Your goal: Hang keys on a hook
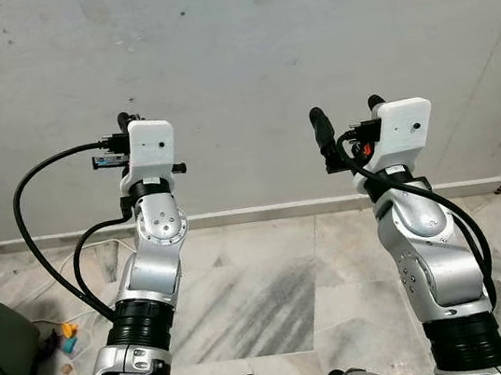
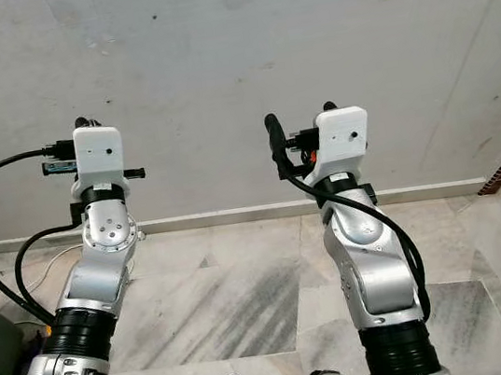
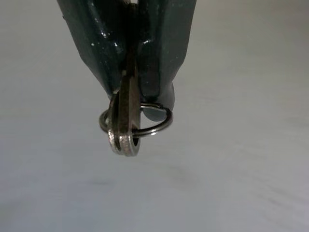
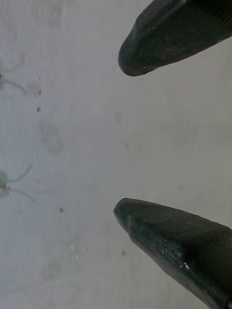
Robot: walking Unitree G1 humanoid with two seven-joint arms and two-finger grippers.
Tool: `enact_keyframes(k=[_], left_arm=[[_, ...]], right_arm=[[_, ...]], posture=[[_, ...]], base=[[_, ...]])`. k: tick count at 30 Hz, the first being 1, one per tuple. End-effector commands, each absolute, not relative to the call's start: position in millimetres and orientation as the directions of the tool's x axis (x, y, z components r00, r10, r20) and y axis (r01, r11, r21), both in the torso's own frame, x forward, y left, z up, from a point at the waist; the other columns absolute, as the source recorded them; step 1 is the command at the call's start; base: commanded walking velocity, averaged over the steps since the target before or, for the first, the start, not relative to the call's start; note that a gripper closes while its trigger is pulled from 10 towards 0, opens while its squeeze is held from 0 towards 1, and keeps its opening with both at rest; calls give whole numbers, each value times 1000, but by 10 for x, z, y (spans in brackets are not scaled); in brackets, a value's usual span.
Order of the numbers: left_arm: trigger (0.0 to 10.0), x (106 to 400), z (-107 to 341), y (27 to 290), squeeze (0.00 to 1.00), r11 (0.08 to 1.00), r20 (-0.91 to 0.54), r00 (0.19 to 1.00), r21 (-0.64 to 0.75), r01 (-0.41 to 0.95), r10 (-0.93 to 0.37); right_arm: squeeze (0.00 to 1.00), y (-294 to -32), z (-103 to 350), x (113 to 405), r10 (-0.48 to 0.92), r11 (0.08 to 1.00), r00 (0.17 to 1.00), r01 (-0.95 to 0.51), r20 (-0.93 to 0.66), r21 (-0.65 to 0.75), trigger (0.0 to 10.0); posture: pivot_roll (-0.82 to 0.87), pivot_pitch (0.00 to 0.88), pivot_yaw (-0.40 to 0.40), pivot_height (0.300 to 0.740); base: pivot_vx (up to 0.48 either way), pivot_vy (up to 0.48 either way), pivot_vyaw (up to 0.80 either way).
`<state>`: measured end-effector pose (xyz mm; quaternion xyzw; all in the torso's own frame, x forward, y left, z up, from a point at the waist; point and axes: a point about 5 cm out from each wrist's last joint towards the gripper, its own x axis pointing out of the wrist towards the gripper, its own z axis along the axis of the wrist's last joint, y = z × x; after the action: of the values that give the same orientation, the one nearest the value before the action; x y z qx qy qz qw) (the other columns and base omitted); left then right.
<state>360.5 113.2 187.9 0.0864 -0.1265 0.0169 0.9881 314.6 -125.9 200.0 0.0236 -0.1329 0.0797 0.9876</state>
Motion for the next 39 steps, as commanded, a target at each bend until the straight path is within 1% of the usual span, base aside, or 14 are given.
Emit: enact_keyframes(k=[1,2,10,13,15,16,18,19,21,27,31,35,38,39], left_arm=[[10000,3545,1934,945,0,981,264,945,78,179,-193],[10000,3492,2017,823,0,934,279,897,2,356,-343],[10000,3500,2305,796,0,773,257,750,-18,634,-609],[10000,3424,2466,816,0,537,261,561,-164,828,-786],[10000,3390,2500,844,0,450,262,495,-216,867,-828],[10000,3390,2500,844,0,450,262,495,-216,867,-828],[10000,3356,2499,900,0,341,209,386,-219,914,-899],[10000,3356,2499,900,0,341,209,386,-219,914,-899],[10000,3324,2499,950,0,252,165,293,-227,941,-942],[10000,3326,2452,967,0,222,87,246,-223,949,-965],[10000,3235,2364,933,0,133,27,145,-253,958,-989],[10000,3257,2229,921,0,186,-90,174,-143,972,-981],[10000,3536,1951,1037,0,393,-351,480,293,872,-804],[10000,3536,1951,1037,0,393,-351,480,293,872,-804]], right_arm=[[0,-1205,2061,3136,182,980,939,-198,292,27,10000],[0,-1202,2061,3133,194,977,937,-211,291,28,10000],[0,-1206,2051,3122,228,969,930,-246,288,26,10000],[0,-1197,2063,3126,251,962,923,-272,293,32,10000],[0,-1195,2069,3127,258,960,920,-279,294,32,10000],[0,-1195,2069,3127,258,960,920,-279,294,32,10000],[0,-1214,2091,3128,259,960,918,-279,301,27,10000],[0,-1214,2091,3128,259,960,918,-279,301,27,10000],[0,-1257,2112,3129,252,962,918,-271,307,22,10000],[0,-1402,2128,3139,225,972,925,-237,307,3,10000],[0,-1542,2173,3176,232,971,923,-241,307,-9,10000],[0,-1549,2205,3185,284,956,909,-291,304,-21,10000],[0,-1553,2203,3197,285,957,910,-290,301,-27,10000],[0,-1553,2203,3197,285,957,910,-290,301,-27,10000]], posture=[[-92,177,61,740],[-87,178,59,740],[-73,184,57,740],[-67,186,58,740],[-66,187,58,740],[-66,187,58,740],[-69,189,60,740],[-69,189,60,740],[-74,191,63,740],[-87,194,65,740],[-90,194,61,740],[-88,193,58,740],[-82,191,56,740],[-82,191,56,740]], base=[[0,0,0],[0,0,0],[0,0,0],[0,0,0],[0,0,0],[0,0,0],[0,0,0],[0,0,0],[0,0,0],[0,0,0],[0,0,0],[0,0,0],[0,0,0],[0,0,0]])
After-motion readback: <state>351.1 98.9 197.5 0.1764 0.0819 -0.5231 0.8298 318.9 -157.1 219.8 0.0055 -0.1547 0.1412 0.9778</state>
